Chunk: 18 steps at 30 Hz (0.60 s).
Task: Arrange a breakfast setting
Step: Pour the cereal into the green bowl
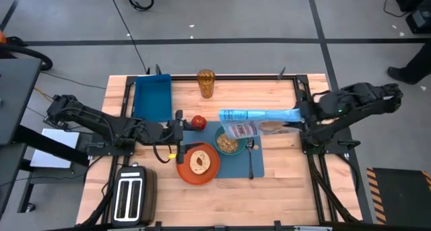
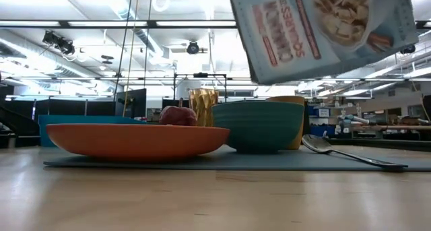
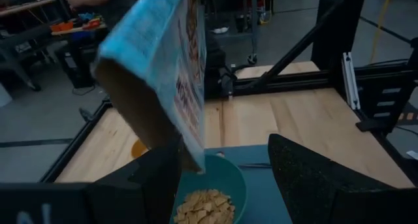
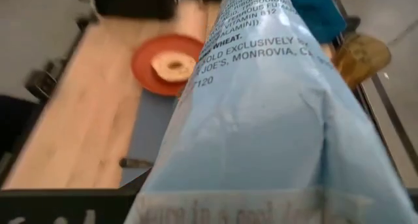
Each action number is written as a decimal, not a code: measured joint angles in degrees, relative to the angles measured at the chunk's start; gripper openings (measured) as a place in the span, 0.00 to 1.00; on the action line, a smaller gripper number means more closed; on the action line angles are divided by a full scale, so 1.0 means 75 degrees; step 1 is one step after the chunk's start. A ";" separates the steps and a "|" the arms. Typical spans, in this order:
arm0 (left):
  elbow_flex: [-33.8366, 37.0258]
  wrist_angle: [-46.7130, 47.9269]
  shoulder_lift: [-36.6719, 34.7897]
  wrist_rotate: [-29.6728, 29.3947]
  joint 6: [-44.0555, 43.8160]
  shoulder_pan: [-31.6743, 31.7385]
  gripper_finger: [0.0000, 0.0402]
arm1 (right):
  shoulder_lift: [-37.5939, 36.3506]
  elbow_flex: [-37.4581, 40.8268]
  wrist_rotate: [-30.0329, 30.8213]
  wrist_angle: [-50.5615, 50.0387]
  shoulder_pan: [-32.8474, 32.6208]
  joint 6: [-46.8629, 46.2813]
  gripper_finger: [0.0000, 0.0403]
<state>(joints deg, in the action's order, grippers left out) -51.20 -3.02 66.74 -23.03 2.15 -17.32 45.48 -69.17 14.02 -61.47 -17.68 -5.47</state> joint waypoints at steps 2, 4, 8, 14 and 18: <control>0.0000 -0.0017 0.0000 -0.0002 0.0000 0.0000 0.58 | -0.0381 0.0281 -0.0129 0.0332 -0.0083 -0.0020 0.37; 0.0000 -0.0045 0.0001 -0.0003 -0.0011 0.0000 0.58 | -0.0722 0.0527 -0.0275 0.0570 -0.0158 -0.0015 0.37; 0.0000 -0.0275 0.0000 0.0039 0.0065 -0.0043 0.58 | -0.1416 0.0929 -0.0298 0.0936 -0.0280 0.0046 0.37; 0.0001 -0.1212 0.0254 0.0405 0.0580 -0.0080 0.58 | -0.2567 0.1627 -0.0294 0.2373 -0.0322 0.0583 0.37; 0.0009 -0.1944 0.0716 0.0385 0.0855 0.0086 0.58 | -0.3233 0.2331 -0.0351 0.4019 -0.0323 0.1315 0.37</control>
<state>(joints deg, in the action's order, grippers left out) -51.13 -17.60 72.11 -20.14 8.57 -16.68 21.23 -51.69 11.39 -31.33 -20.11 4.40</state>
